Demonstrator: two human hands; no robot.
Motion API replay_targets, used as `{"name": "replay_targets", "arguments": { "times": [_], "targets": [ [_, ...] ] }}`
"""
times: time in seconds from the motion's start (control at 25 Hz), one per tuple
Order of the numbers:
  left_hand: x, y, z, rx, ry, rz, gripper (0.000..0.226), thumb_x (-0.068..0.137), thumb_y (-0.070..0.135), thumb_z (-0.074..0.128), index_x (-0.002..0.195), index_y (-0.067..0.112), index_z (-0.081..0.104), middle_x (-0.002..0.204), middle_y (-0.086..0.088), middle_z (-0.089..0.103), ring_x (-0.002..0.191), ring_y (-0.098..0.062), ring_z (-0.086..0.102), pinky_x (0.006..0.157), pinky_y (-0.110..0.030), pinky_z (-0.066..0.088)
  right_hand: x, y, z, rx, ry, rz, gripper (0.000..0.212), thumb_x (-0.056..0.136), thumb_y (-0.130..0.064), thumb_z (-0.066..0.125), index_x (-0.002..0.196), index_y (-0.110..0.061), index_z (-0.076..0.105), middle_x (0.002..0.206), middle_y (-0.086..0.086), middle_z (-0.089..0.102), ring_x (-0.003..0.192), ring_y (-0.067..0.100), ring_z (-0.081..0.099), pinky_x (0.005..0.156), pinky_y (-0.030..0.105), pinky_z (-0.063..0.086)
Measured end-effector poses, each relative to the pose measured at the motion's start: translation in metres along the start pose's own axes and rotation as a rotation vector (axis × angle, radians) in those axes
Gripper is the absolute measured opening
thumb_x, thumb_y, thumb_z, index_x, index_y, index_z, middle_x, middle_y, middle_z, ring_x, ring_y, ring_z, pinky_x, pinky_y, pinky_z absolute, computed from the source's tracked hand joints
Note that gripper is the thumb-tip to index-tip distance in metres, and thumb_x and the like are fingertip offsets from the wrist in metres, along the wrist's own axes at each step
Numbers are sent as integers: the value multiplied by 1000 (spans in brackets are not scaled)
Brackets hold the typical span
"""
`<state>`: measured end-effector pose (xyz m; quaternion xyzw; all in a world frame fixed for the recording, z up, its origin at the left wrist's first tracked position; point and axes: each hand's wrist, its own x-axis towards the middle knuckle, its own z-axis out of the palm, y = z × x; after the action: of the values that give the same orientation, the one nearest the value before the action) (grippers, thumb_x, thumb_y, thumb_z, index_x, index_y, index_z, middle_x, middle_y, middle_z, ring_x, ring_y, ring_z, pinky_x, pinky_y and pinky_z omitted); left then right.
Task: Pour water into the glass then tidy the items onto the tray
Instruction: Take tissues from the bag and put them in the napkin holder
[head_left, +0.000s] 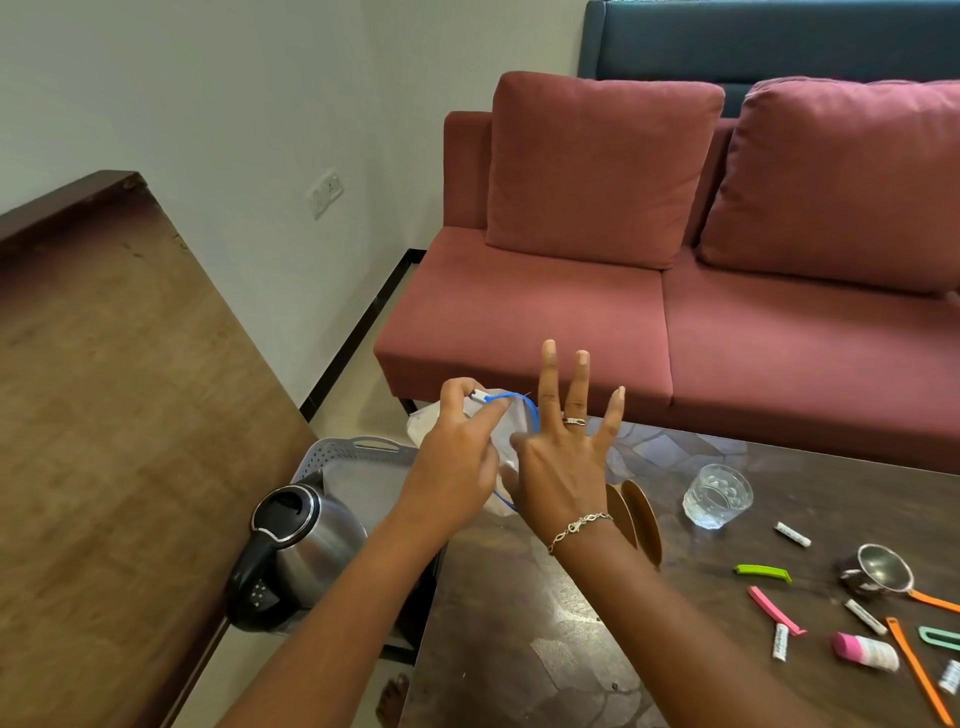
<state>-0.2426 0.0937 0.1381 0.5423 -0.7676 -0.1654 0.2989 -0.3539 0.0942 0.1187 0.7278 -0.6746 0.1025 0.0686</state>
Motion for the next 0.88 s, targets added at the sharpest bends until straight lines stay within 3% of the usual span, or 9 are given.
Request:
{"name": "replay_targets", "arguments": {
  "times": [0.12,0.2,0.28,0.48,0.56,0.64,0.72,0.88],
  "targets": [
    [0,-5,-4,21,4,-33,39,83,-9,47,118,3,57,124,-16,37,84,-28,57,72,-39,56,1,0,6,87,-8,-53,17,71,-19,69,55,-18,63,153,11,0,137,38,-13,105,70,6],
    [1,-12,-4,64,-16,-102,35,86,-5,47,118,5,57,126,-14,36,84,-26,56,75,-36,52,3,2,7,180,-60,-58,14,79,-18,60,66,-15,66,155,6,-9,134,32,-26,107,66,0],
    [3,-18,-3,100,-66,-180,26,92,4,45,115,5,57,128,-13,34,90,-29,57,81,-40,50,4,5,6,255,-119,-63,15,83,-21,55,75,-15,67,157,2,-5,135,24,-28,110,63,0],
    [3,-27,5,176,-177,-225,25,97,21,37,113,10,53,122,-11,34,90,-32,56,81,-48,49,2,18,-11,506,-201,-37,13,82,-21,58,78,-14,68,147,0,38,142,15,18,114,45,12],
    [2,-30,7,176,-185,-221,25,97,17,39,115,11,54,118,-11,36,90,-31,55,81,-47,49,2,25,-19,584,-174,-27,11,80,-17,59,79,-10,68,127,4,59,131,17,42,110,39,27],
    [2,-33,8,178,-189,-218,25,96,16,41,115,11,55,115,-10,37,91,-30,54,80,-44,49,2,32,-29,635,-109,14,10,80,-16,61,80,-9,68,100,5,71,104,20,62,89,32,45],
    [1,-34,8,177,-173,-208,24,96,22,43,112,10,57,109,-9,38,88,-29,54,76,-42,49,6,39,-41,684,-76,78,8,79,-17,63,79,-12,70,84,2,72,83,19,65,72,28,47],
    [-1,-34,5,176,-120,-191,28,92,33,51,106,12,63,94,-2,35,80,-24,51,66,-35,44,17,58,-60,922,-53,138,10,77,-9,67,68,-13,66,63,-2,63,61,11,57,66,30,49]
  ]
}}
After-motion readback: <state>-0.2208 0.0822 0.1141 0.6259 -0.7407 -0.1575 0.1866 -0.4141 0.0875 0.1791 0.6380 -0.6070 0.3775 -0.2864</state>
